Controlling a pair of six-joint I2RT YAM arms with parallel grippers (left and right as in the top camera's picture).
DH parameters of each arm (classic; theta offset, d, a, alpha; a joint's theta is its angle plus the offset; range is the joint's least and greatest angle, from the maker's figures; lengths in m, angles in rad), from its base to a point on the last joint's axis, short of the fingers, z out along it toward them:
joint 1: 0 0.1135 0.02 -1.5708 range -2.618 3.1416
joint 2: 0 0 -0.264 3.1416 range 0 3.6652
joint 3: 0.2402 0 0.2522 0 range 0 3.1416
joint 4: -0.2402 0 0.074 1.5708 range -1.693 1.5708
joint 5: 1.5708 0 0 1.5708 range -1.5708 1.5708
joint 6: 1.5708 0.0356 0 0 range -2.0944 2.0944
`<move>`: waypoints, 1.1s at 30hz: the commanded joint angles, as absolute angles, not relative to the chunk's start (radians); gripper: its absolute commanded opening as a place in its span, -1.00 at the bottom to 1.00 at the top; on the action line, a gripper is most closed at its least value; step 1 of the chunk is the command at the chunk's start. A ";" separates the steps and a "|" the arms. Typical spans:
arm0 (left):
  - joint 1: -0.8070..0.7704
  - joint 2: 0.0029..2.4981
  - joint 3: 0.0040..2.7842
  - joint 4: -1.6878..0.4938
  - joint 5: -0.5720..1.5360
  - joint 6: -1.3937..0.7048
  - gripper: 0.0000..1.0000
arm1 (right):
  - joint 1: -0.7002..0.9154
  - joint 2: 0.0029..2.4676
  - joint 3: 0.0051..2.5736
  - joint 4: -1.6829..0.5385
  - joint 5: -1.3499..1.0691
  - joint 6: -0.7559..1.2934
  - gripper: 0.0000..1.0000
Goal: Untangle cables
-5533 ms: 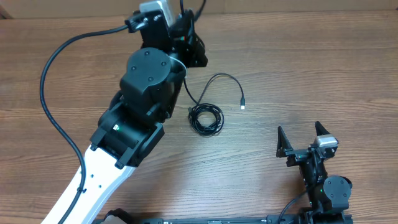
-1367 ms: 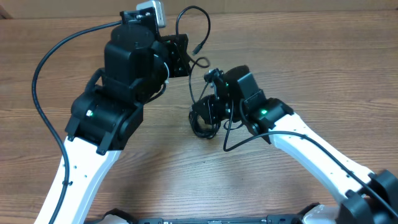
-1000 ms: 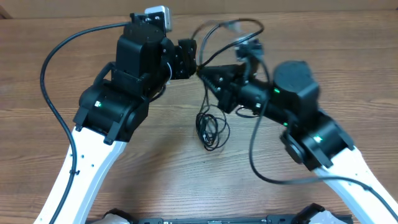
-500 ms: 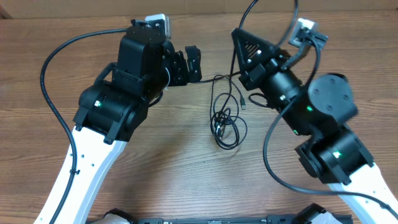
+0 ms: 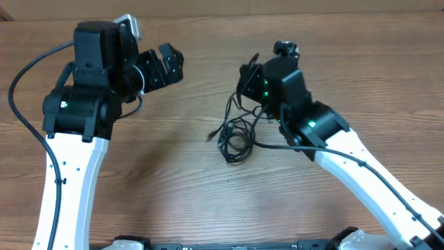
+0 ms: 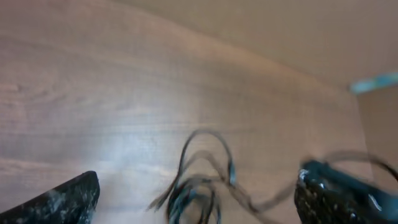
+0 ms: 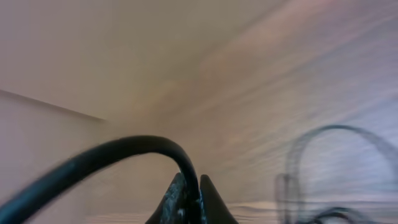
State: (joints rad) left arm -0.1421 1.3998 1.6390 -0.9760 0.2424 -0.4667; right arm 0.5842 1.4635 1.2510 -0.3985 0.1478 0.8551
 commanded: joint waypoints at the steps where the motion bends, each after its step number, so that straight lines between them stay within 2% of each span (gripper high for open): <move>1: -0.143 1.422 1.652 -1.023 0.315 -0.323 0.99 | 0.588 1.525 1.271 -0.471 0.249 0.673 -0.92; 6: -0.164 1.465 1.652 -1.044 0.427 -0.242 0.99 | 0.588 1.563 1.271 -0.562 0.245 0.676 -0.93; 10: -0.184 1.523 1.652 -1.047 0.467 -0.245 0.99 | 0.591 1.552 1.271 -0.460 0.007 0.683 -0.93; 15: -0.183 1.584 1.652 -1.042 0.663 -0.104 0.99 | 0.591 1.552 1.271 -0.427 -0.057 0.789 -0.93; 17: -0.183 1.596 1.652 -1.032 0.670 -0.102 0.99 | 0.591 1.553 1.271 -0.432 -0.092 0.715 -0.93; 21: -0.182 1.597 1.652 -1.000 0.670 -0.157 0.99 | 0.611 1.554 1.271 -0.443 -0.189 0.432 -0.92; 29: -0.182 1.597 1.652 -0.976 0.711 -0.202 1.00 | 0.628 1.554 1.271 -0.439 -0.196 0.384 -0.93; 30: -0.184 1.597 1.652 -0.980 0.705 -0.202 0.97 | 0.628 1.554 1.271 -0.432 -0.196 0.384 -0.93; 31: -0.184 1.597 1.652 -0.989 0.690 -0.202 0.79 | 0.628 1.554 1.271 -0.419 -0.196 0.386 -0.92; 33: -0.184 1.599 1.652 -1.000 0.656 -0.202 0.68 | 0.628 1.554 1.271 -0.403 -0.197 0.392 -0.92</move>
